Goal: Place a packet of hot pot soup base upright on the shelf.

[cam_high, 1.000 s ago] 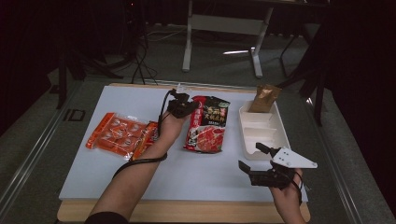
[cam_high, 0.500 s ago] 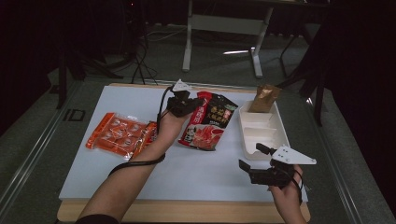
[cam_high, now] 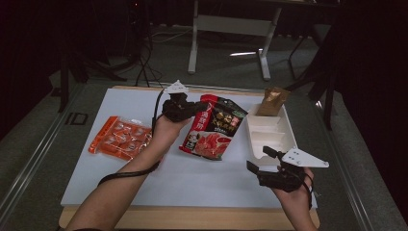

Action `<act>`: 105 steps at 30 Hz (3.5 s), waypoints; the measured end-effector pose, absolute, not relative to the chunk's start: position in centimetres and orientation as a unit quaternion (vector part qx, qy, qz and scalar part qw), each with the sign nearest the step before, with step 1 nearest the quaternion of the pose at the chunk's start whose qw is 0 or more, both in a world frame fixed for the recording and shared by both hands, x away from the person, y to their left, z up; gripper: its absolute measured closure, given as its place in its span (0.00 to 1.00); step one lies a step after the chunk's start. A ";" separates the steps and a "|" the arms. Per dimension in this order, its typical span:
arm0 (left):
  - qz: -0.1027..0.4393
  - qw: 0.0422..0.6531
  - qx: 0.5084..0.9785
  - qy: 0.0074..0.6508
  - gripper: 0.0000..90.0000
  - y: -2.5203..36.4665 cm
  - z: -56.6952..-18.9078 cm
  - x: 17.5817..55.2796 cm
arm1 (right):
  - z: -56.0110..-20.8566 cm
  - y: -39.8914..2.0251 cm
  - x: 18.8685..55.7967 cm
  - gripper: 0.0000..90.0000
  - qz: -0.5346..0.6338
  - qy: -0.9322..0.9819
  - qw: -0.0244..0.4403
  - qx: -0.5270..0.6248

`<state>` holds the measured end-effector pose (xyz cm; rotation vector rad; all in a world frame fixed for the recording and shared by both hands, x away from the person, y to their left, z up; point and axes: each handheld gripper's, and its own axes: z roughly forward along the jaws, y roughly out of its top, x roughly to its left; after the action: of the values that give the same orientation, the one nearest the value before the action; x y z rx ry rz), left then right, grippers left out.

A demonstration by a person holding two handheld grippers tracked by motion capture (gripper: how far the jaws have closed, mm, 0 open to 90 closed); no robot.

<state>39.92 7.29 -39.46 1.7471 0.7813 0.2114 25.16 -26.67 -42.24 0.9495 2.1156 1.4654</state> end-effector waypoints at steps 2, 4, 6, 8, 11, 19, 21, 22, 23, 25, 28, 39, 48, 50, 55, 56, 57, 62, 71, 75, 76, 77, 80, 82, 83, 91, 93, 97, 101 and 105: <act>0.086 0.571 0.751 0.321 0.97 7.4 -39.2 39.6 | -41.8 -26.6 25.2 0.24 0.523 0.757 0.203 0.335; 0.078 0.571 0.757 0.309 0.97 7.4 -38.9 39.3 | -41.4 -26.5 25.3 0.25 0.524 0.756 0.206 0.332; 0.073 0.573 0.759 0.301 0.98 7.5 -38.7 38.9 | -40.8 -26.4 25.7 0.27 0.527 0.754 0.211 0.332; 0.074 0.577 0.758 0.295 0.98 7.6 -38.6 38.4 | -40.4 -26.3 26.0 0.27 0.531 0.749 0.216 0.332; 0.061 0.593 0.750 0.286 0.97 7.9 -38.6 37.9 | -39.7 -26.1 26.8 0.27 0.534 0.745 0.221 0.333; 0.026 0.627 0.736 0.255 0.97 7.5 -39.1 36.3 | -40.1 -24.6 28.4 0.27 0.547 0.739 0.205 0.337; 0.023 0.637 0.731 0.243 0.97 7.3 -39.1 35.8 | -40.2 -24.5 28.5 0.27 0.545 0.742 0.198 0.335; 0.018 0.641 0.728 0.241 0.97 7.3 -39.1 35.7 | -40.2 -24.4 28.6 0.28 0.544 0.743 0.199 0.336; 0.009 0.649 0.723 0.238 0.97 7.3 -39.2 35.6 | -40.1 -24.3 28.7 0.32 0.546 0.745 0.192 0.332; 0.003 0.658 0.715 0.236 0.97 7.3 -39.3 35.5 | -40.0 -24.3 28.6 0.35 0.548 0.745 0.190 0.332; -0.008 0.669 0.704 0.239 0.97 7.3 -39.5 35.3 | -39.7 -24.2 28.5 0.48 0.555 0.746 0.179 0.321; -0.001 0.673 0.703 0.230 0.97 6.7 -40.0 34.5 | -38.6 -24.0 28.0 0.72 0.576 0.734 0.189 0.308; 0.000 0.677 0.700 0.230 0.96 7.1 -40.2 34.3 | -37.9 -24.0 28.2 0.84 0.574 0.742 0.151 0.312; -0.001 0.676 0.700 0.229 0.96 7.2 -40.2 34.3 | -37.7 -24.0 28.3 0.84 0.573 0.744 0.148 0.309; 0.002 0.669 0.708 0.227 0.94 7.4 -40.3 34.1 | -37.2 -23.9 28.6 0.86 0.560 0.758 0.137 0.304; -0.003 0.669 0.708 0.227 0.93 7.5 -40.3 34.1 | -37.1 -24.0 28.7 0.86 0.560 0.760 0.137 0.301; -0.007 0.668 0.709 0.227 0.92 7.5 -40.3 34.2 | -36.9 -24.0 28.7 0.86 0.560 0.760 0.133 0.301; -0.005 0.662 0.716 0.221 0.86 7.6 -40.6 34.4 | -36.2 -24.1 28.7 0.86 0.556 0.766 0.142 0.291; -0.011 0.657 0.712 0.247 0.43 8.7 -40.8 34.5 | -35.0 -25.0 29.1 0.86 0.564 0.757 0.146 0.296; 0.002 0.652 0.711 0.263 0.21 9.7 -40.9 34.0 | -34.3 -25.4 29.3 0.86 0.568 0.754 0.153 0.293; 0.006 0.648 0.714 0.264 0.16 9.8 -40.9 33.9 | -33.9 -25.5 29.4 0.86 0.566 0.754 0.161 0.293; 0.012 0.641 0.718 0.270 0.16 9.8 -40.9 33.7 | -33.9 -25.5 29.4 0.86 0.566 0.754 0.161 0.293; 0.007 0.636 0.718 0.281 0.07 10.1 -41.0 33.1 | -33.4 -25.8 29.8 0.86 0.564 0.753 0.170 0.294; 0.014 0.623 0.727 0.288 0.02 10.2 -41.2 32.7 | -33.2 -25.9 29.9 0.86 0.565 0.751 0.172 0.295; 0.016 0.618 0.731 0.288 0.02 10.4 -41.4 32.3 | -33.1 -26.0 30.0 0.86 0.566 0.750 0.172 0.295; 0.041 0.607 0.740 0.288 0.01 11.7 -42.6 30.0 | -32.0 -26.9 30.7 0.86 0.566 0.745 0.193 0.297; 0.044 0.600 0.749 0.278 0.01 11.9 -43.2 29.4 | -31.6 -27.2 31.0 0.86 0.565 0.743 0.200 0.297; 0.044 0.607 0.744 0.277 0.01 12.7 -44.5 28.2 | -31.2 -27.7 31.4 0.86 0.563 0.741 0.208 0.300; 0.061 0.603 0.744 0.283 0.01 13.7 -45.3 27.3 | -30.7 -28.3 31.9 0.85 0.561 0.739 0.216 0.303; 0.082 0.596 0.744 0.290 0.01 14.7 -46.1 26.3 | -30.4 -29.0 32.5 0.85 0.560 0.736 0.224 0.307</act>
<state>26.27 14.72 -46.12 1.7274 0.6737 0.1910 32.51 -28.96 -30.44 0.8482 2.0327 1.5442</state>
